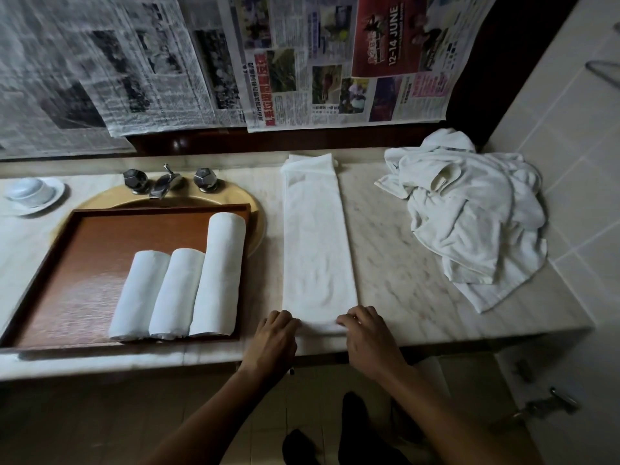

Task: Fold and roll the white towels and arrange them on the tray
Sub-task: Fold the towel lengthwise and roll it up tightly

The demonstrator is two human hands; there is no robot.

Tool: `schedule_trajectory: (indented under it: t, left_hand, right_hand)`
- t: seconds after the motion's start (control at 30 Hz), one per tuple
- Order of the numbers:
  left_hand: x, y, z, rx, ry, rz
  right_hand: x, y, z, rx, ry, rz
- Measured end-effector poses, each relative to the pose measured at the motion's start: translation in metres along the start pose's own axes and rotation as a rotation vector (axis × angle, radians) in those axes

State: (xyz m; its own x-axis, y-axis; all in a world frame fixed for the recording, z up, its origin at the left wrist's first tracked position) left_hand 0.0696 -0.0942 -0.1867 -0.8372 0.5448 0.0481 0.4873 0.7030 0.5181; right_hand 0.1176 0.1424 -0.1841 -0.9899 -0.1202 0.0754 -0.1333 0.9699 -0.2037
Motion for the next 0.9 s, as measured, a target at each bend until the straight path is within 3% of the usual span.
schedule_trajectory:
  t: [0.33, 0.57, 0.7, 0.9]
  left_hand:
    - [0.009, -0.007, -0.008, -0.052, -0.023, -0.077]
    - [-0.005, -0.009, -0.022, -0.388, 0.049, -0.286]
    - [0.002, -0.011, -0.026, -0.526, 0.038, -0.477]
    - [0.011, -0.011, -0.029, -0.608, 0.045, -0.579]
  right_hand:
    - [0.008, 0.012, -0.005, -0.033, -0.112, -0.011]
    - [-0.001, 0.025, -0.005, 0.305, -0.156, 0.164]
    - [0.005, 0.024, 0.002, 0.321, -0.042, 0.211]
    - [-0.004, -0.002, 0.010, 0.017, 0.175, 0.062]
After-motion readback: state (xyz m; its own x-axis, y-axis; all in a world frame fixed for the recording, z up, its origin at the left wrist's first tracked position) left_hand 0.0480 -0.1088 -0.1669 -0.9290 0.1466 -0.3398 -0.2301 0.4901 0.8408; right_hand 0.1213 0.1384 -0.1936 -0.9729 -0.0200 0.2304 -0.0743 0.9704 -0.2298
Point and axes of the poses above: each hand's wrist, its own x-axis towards the middle knuckle, its own z-axis out of the palm, y = z × x, the point moved 1 cm from there along x, towards the middle knuckle, and after that the axes turned 11 degrees about -x, right-handed, at the moved point
